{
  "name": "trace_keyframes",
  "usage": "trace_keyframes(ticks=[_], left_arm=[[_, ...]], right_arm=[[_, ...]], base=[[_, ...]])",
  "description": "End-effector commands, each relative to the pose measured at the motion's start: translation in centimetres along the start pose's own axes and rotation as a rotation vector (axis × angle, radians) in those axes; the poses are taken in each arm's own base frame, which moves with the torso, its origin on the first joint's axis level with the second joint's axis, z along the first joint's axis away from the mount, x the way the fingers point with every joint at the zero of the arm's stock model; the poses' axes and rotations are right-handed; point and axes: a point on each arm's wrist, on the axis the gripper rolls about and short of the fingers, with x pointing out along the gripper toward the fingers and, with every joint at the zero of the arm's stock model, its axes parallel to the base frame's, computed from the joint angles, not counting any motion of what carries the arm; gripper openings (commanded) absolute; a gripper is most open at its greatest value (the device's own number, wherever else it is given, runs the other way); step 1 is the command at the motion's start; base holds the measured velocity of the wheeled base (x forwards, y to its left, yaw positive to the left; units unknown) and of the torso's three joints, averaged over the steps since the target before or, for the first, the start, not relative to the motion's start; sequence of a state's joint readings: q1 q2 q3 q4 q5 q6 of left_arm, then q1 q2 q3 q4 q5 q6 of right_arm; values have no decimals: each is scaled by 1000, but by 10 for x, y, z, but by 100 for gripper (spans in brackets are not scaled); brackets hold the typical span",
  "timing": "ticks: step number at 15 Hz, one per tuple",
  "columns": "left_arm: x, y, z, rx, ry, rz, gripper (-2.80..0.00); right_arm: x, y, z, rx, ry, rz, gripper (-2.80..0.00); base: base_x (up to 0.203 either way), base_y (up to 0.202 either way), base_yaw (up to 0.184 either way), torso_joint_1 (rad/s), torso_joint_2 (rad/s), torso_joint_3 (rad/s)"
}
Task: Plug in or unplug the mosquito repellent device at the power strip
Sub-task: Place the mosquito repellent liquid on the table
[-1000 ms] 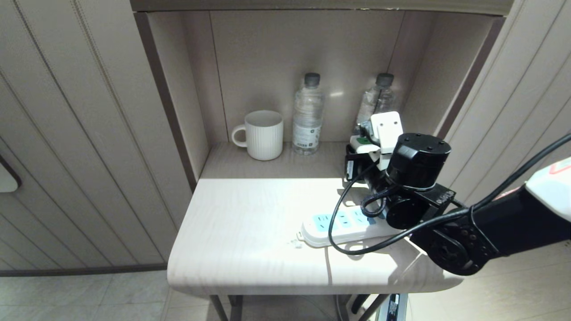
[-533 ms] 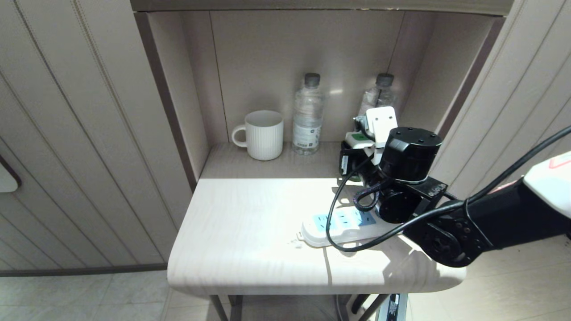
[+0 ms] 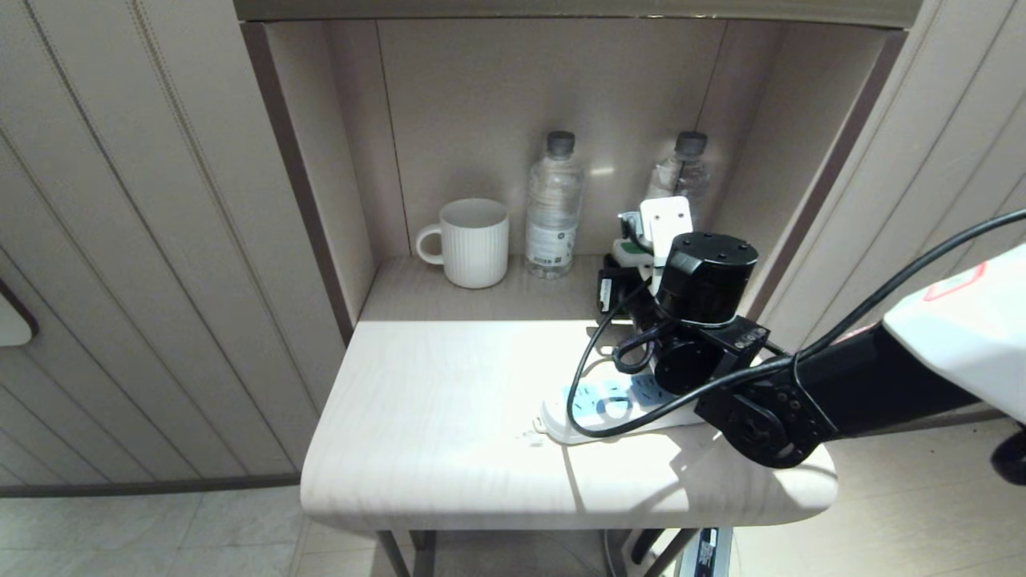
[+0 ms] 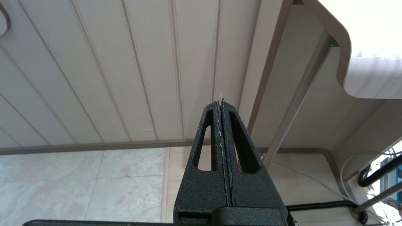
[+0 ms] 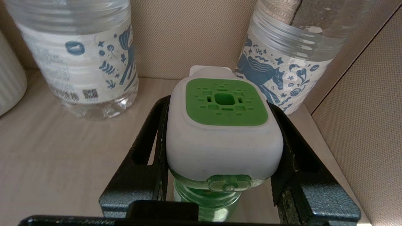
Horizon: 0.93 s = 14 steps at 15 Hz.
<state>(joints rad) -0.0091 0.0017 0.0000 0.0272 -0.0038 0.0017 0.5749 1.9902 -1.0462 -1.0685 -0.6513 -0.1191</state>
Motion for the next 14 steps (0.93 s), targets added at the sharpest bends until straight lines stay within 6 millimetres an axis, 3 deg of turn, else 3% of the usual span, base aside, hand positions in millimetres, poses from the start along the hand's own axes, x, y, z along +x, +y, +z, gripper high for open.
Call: trace_keyframes(ticks=[1, 4, 5, 9, 14], left_arm=[[0, 0, 0, 0, 2, -1, -280], [0, 0, 0, 0, 2, -1, -280], [0, 0, 0, 0, 2, -1, -280], [0, 0, 0, 0, 2, -1, -280], [0, 0, 0, 0, 2, -1, -280]], right_arm=[[4, 4, -5, 5, 3, -15, -280], [5, 4, 0, 17, -9, -25, -280], [5, 3, 0, 17, -8, -37, 0], [1, -1, 9, 31, -24, -46, 0], [-17, -11, 37, 65, -72, -36, 0]], base=[[0, 0, 0, 0, 0, 0], [0, 0, 0, 0, 0, 0], [0, 0, 0, 0, 0, 0], [0, 0, 0, 0, 0, 0], [0, 0, 0, 0, 0, 0]])
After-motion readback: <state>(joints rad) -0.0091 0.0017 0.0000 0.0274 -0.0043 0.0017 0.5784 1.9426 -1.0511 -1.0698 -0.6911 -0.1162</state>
